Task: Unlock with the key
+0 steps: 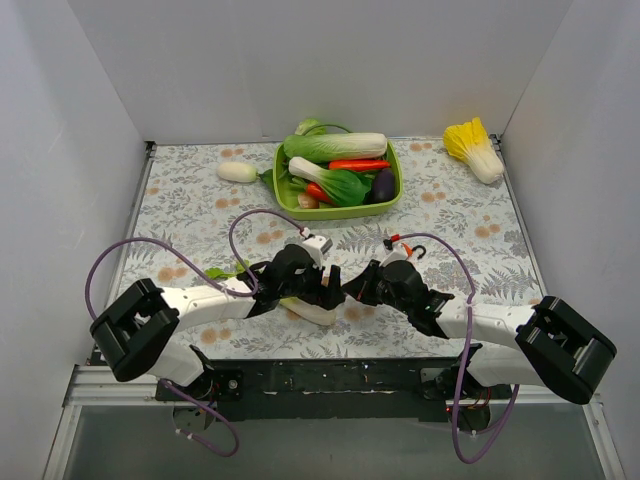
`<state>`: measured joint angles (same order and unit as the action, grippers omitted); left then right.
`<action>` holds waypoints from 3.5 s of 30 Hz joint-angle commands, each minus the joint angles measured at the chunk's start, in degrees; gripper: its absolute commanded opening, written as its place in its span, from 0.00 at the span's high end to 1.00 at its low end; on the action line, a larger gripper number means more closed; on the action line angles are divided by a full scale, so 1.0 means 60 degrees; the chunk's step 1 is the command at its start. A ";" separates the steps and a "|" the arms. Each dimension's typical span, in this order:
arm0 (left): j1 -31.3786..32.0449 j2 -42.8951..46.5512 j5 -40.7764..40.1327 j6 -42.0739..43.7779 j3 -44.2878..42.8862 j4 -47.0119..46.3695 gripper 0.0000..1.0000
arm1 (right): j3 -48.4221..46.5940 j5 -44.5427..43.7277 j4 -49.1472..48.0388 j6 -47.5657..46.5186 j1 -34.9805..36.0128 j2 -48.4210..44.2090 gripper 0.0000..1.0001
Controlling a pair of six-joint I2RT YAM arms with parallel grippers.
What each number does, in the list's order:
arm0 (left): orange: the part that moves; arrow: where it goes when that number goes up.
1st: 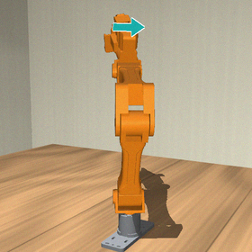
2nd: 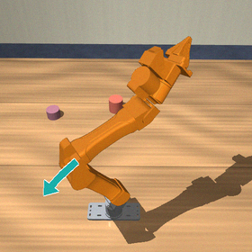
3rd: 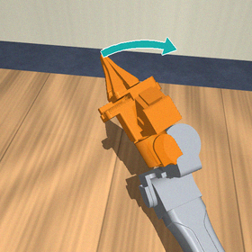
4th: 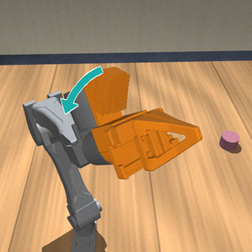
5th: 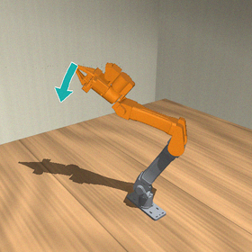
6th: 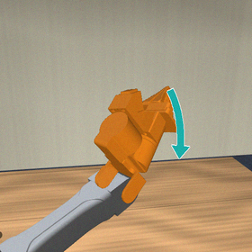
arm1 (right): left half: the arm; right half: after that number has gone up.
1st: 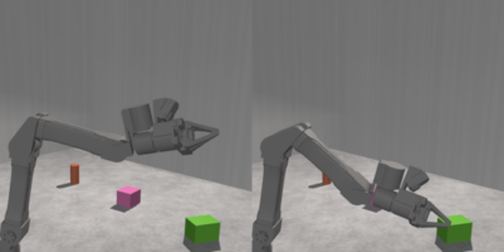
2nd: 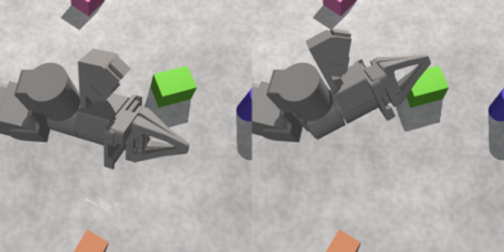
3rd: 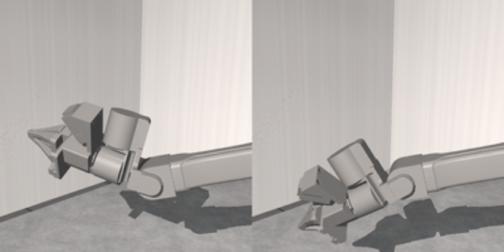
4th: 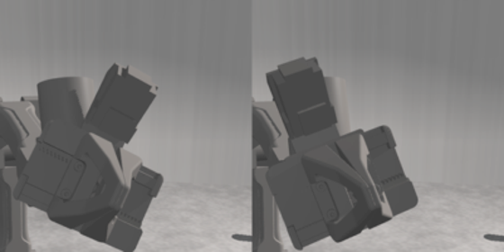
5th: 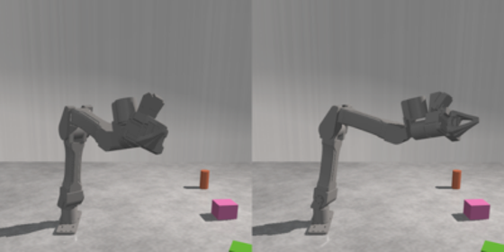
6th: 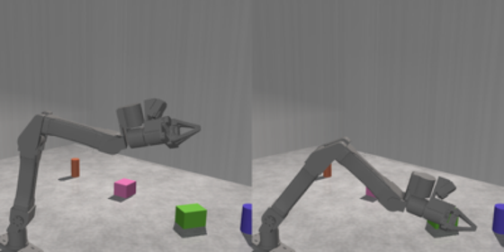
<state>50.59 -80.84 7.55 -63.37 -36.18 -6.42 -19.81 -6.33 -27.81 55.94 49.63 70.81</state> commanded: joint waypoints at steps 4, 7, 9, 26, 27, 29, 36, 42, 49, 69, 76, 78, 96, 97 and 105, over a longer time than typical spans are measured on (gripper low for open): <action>0.0109 -0.0208 -0.0613 -0.0438 -0.0531 0.0028 0.21 | -0.0448 -0.0410 -0.0550 -0.0066 0.0093 -0.0141 0.99; 0.0109 -0.0325 -0.0819 -0.0643 -0.0546 0.0117 0.21 | -0.0419 -0.0454 -0.0521 -0.0066 0.0108 -0.0199 0.99; 0.0109 -0.0384 -0.0863 -0.0775 -0.0532 0.0117 0.21 | -0.0404 -0.0469 -0.0535 -0.0051 0.0108 -0.0229 0.99; 0.0109 -0.0721 -0.0878 -0.0849 -0.0502 0.0058 0.44 | -0.0389 -0.0498 -0.0521 -0.0037 0.0108 -0.0243 0.99; 0.0109 -0.0750 -0.0834 -0.0791 -0.0517 0.0058 0.46 | -0.0389 -0.0498 -0.0521 -0.0022 0.0108 -0.0229 0.99; 0.0109 -0.0751 -0.0790 -0.0776 -0.0503 0.0058 0.52 | -0.0375 -0.0498 -0.0506 -0.0022 0.0122 -0.0243 0.99; 0.0109 -0.0429 -0.0249 -0.0454 -0.0181 -0.0438 1.00 | -0.0389 -0.0440 -0.0491 0.0197 0.0122 -0.0258 0.99; 0.0299 0.0464 -0.0555 0.0351 0.0419 -0.1550 1.00 | -0.0258 -0.0337 -0.0608 0.1061 0.0108 -0.0433 0.99; 0.0694 0.2031 -0.1009 0.1377 0.1020 -0.2724 1.00 | 0.0065 -0.0498 -0.0770 0.2189 0.0093 -0.1296 0.99; 0.2613 0.3233 -0.2972 0.3194 0.0523 -0.2373 1.00 | 0.1046 -0.0293 -0.1780 0.4709 0.0108 -0.2192 0.99; 0.3126 0.3570 -0.3309 0.3633 0.0406 -0.2403 1.00 | 0.1368 -0.0249 -0.2249 0.5324 0.0108 -0.2265 0.99; 0.3316 0.3629 -0.3440 0.3750 0.0377 -0.2446 1.00 | 0.1398 -0.0220 -0.2264 0.5441 0.0093 -0.2279 0.99; 0.3405 0.3278 -0.3149 0.3240 -0.0180 -0.1364 1.00 | 0.0667 -0.0411 0.0104 0.3117 0.0079 -0.3845 0.99; 0.3260 0.3263 -0.3047 0.3166 -0.0195 -0.1319 1.00 | 0.0535 -0.0338 0.0399 0.2866 0.0093 -0.3948 0.95; 0.2204 0.3366 -0.1642 0.2623 -0.0209 -0.1187 1.00 | -0.0243 -0.0175 0.3462 0.0960 0.0093 -0.5659 0.65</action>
<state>65.76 -62.19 -13.63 -44.91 -33.74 -9.41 -17.74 -4.64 -15.07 68.95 50.59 42.13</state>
